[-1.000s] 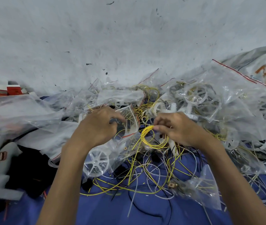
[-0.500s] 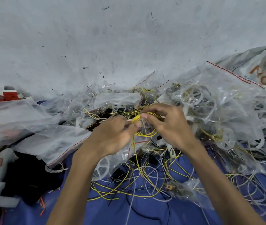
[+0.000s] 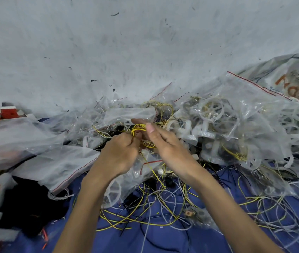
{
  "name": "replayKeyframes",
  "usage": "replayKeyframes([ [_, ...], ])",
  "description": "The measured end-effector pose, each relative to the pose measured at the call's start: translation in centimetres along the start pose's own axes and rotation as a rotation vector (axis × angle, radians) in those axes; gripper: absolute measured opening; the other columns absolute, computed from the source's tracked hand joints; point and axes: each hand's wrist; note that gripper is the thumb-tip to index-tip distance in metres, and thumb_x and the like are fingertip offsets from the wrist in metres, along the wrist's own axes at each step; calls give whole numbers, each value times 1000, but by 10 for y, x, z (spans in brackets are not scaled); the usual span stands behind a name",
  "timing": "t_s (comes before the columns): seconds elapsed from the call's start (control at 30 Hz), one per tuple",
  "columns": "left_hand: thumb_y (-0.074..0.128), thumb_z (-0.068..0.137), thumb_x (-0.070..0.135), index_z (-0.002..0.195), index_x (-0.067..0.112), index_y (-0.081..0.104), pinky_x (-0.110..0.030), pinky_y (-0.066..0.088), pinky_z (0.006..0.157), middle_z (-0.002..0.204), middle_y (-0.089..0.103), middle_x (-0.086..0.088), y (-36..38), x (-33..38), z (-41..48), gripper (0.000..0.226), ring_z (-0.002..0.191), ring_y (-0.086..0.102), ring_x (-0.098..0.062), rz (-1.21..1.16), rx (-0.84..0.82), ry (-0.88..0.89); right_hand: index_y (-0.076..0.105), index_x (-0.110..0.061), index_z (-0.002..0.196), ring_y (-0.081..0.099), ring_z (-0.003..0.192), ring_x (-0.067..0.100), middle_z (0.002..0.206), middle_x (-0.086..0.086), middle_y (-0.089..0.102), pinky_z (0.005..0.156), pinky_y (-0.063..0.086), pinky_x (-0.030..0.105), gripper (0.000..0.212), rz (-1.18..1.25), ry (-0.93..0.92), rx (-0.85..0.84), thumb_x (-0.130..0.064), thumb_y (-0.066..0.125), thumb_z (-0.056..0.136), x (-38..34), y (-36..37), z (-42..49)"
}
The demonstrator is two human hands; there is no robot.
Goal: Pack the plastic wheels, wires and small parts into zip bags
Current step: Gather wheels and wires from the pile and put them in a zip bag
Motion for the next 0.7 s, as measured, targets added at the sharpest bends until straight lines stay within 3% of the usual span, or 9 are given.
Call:
replayKeyframes([
  [0.13, 30, 94, 35, 84, 6, 61, -41, 47, 79, 90, 65, -12, -1, 3, -2, 43, 89, 58, -31, 11, -6, 12, 45, -32, 135, 40, 123, -12, 138, -11, 48, 94, 32, 1, 43, -213, -61, -37, -42, 35, 95, -2, 4, 0],
  [0.23, 28, 80, 38, 86, 12, 62, -39, 48, 77, 89, 66, -5, -1, 6, -6, 43, 87, 59, -27, 16, -6, 10, 51, -23, 132, 46, 121, -1, 130, -4, 56, 101, 32, 11, 36, -357, -182, 89, -27, 42, 98, 1, 12, 0],
  [0.37, 27, 69, 41, 83, 17, 59, -40, 49, 79, 90, 65, -5, 3, 12, -9, 42, 87, 59, -28, 55, -55, 35, 60, -18, 124, 50, 109, -5, 119, -1, 62, 93, 34, 5, 31, -368, -221, 203, -23, 48, 96, 5, 13, 2],
  [0.47, 38, 78, 50, 78, 16, 61, -37, 49, 75, 85, 62, -1, 2, 9, -4, 42, 81, 59, -21, 105, -77, 18, 62, -24, 121, 55, 102, -10, 116, -10, 65, 82, 39, 3, 32, -281, -103, 186, -34, 46, 96, 5, 1, 2],
  [0.57, 53, 87, 39, 100, 18, 66, -30, 36, 77, 100, 55, 1, -1, 1, 2, 28, 96, 52, -19, 146, -32, -11, 67, -45, 101, 59, 89, -12, 95, -24, 69, 78, 43, 7, 21, -96, 88, 201, -45, 47, 93, 7, -14, 4],
  [0.63, 55, 90, 24, 114, 19, 64, -28, 37, 84, 114, 58, -1, -6, -3, 3, 26, 104, 52, -17, 76, -58, -13, 70, -32, 97, 66, 87, 9, 97, -5, 73, 77, 50, 22, 27, 67, 233, 218, -46, 48, 93, 11, -22, 8],
  [0.7, 52, 92, 16, 119, 20, 63, -28, 40, 88, 120, 61, 3, -11, -5, 1, 30, 104, 54, -12, -42, -108, -30, 65, -13, 99, 67, 80, 26, 99, 18, 70, 66, 53, 25, 32, 233, 348, 202, -40, 48, 94, 13, -27, 10],
])
Point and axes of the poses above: each hand's wrist, its own z-axis towards the middle knuckle, its own y-axis out of the palm, x = y × z
